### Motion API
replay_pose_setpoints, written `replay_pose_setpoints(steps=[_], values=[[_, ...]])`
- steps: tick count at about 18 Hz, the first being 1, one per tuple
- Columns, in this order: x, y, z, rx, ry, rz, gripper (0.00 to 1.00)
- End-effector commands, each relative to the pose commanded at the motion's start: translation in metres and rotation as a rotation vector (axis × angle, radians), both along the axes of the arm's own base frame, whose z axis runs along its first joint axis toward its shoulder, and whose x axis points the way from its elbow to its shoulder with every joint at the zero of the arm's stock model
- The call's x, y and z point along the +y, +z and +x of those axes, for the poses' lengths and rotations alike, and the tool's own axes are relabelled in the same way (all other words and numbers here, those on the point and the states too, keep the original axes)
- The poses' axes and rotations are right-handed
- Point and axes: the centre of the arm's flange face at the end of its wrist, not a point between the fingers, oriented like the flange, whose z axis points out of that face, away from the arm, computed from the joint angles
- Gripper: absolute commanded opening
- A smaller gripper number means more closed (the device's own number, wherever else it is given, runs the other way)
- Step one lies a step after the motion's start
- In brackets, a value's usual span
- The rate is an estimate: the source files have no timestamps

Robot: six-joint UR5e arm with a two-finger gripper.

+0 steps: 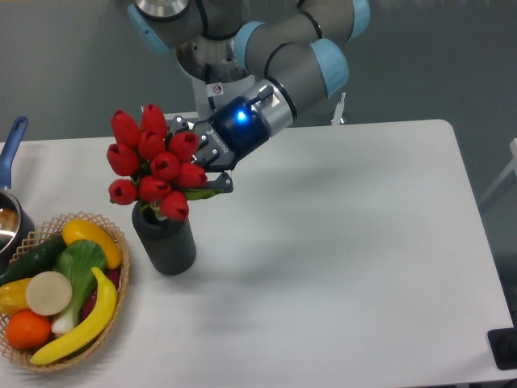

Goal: Insert the flowers into the vase
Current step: 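Lower the tulip stems down into the black vase opening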

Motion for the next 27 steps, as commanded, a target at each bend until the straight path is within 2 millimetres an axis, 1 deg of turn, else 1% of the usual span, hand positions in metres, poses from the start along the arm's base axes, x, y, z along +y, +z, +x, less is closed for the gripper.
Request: replay_pose_setpoints(steps=[3, 8, 16, 20, 23, 27], values=[[-0.005, -0.012, 0.006, -0.007, -0.001, -0.007, 0.19], [-0.011, -0.035, 0.016, 0.031, -0.015, 0.011, 0.19], [-0.01, -0.056, 0.016, 0.036, -0.024, 0.011, 0.2], [-0.014, -0.067, 0.021, 0.036, -0.027, 0.01, 0.21], [-0.018, -0.076, 0.027, 0.051, -0.033, 0.018, 0.26], [-0.018, -0.085, 0.028, 0.048, -0.036, 0.016, 0.31]])
